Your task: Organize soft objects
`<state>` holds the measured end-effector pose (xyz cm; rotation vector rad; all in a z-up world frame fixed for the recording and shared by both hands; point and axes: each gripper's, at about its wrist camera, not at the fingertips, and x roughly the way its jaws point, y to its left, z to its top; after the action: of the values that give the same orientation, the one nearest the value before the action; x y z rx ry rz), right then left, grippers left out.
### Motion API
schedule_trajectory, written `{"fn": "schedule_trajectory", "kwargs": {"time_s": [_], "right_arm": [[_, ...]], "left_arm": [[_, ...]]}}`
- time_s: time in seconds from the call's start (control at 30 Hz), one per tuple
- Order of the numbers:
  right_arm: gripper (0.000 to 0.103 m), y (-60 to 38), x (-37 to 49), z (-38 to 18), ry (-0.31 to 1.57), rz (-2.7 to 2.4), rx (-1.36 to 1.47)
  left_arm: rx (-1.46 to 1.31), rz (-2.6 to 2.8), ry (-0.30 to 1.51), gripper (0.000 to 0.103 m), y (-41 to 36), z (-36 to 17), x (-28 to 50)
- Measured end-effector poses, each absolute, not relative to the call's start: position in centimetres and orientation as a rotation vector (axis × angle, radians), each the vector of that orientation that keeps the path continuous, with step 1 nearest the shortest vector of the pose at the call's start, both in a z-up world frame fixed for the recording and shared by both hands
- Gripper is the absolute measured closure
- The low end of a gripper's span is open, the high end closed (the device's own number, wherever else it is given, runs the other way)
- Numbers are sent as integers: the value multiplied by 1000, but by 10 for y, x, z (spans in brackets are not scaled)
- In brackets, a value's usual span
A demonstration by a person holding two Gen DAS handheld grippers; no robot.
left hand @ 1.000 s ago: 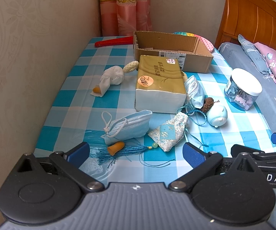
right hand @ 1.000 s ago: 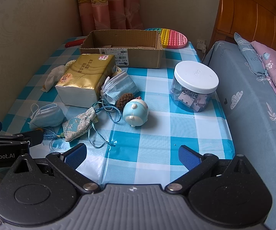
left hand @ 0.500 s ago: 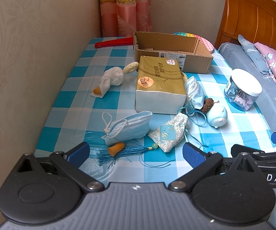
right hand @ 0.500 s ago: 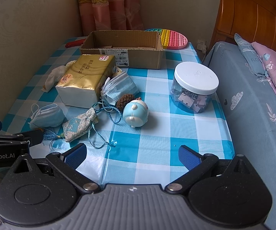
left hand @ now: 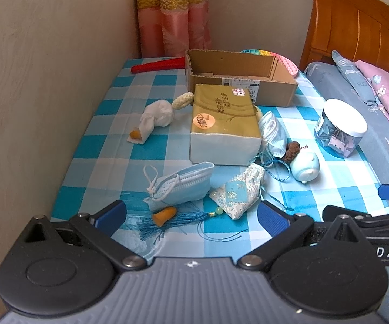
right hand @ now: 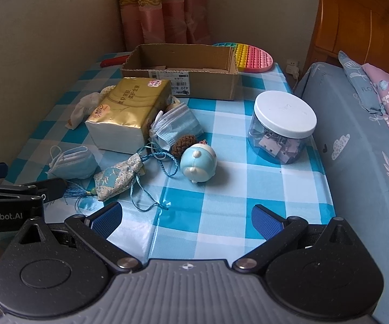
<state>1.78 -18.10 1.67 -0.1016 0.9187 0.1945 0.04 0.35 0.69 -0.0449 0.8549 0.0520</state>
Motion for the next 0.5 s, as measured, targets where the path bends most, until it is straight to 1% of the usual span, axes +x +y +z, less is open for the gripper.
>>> {"fn": "schedule_trajectory", "kwargs": {"time_s": [0.5], "right_arm": [[0, -188, 28, 13, 823, 330, -174]], "left_arm": [[-27, 16, 783, 1, 20, 4, 5]]}}
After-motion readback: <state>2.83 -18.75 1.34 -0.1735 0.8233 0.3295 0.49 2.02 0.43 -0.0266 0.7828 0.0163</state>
